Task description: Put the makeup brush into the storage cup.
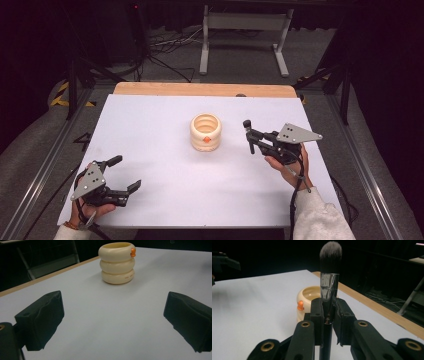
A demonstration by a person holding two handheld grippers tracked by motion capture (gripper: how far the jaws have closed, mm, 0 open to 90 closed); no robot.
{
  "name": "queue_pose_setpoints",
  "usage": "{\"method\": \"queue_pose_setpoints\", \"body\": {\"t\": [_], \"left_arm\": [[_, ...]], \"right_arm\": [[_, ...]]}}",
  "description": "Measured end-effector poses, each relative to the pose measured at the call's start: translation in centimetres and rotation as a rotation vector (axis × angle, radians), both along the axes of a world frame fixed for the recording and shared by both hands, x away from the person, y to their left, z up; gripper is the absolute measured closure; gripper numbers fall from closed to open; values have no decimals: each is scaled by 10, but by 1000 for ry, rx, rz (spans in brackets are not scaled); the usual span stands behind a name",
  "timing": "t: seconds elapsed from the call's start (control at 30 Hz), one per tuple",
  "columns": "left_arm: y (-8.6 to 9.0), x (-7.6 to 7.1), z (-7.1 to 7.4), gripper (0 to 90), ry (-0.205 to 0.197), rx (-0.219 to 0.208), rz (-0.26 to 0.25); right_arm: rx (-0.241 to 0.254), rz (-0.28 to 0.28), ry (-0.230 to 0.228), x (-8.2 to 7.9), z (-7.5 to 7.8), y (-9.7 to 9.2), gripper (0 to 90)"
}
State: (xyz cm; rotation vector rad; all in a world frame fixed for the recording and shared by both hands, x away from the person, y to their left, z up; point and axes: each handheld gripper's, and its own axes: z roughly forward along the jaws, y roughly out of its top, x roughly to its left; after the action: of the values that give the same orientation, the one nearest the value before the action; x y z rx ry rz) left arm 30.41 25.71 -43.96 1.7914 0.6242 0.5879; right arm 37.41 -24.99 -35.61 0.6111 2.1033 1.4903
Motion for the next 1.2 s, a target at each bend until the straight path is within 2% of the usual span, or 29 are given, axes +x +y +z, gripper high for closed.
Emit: {"method": "queue_pose_setpoints", "body": {"t": [0.33,0.5,0.87,0.93,1.2], "left_arm": [[6,1,-2,40,14,-24,13],[4,1,-5,41,16,-19,12],[4,0,-4,41,13,-22,9],[5,0,-4,40,14,-23,9],[4,0,-5,40,16,-20,9]], "right_arm": [[49,-35,-30,10,5,18,789],[74,-56,-39,17,5,27,790],[101,-52,-55,28,12,47,791],[114,-34,-40,31,13,51,790],[113,-32,-52,37,15,63,791]]}}
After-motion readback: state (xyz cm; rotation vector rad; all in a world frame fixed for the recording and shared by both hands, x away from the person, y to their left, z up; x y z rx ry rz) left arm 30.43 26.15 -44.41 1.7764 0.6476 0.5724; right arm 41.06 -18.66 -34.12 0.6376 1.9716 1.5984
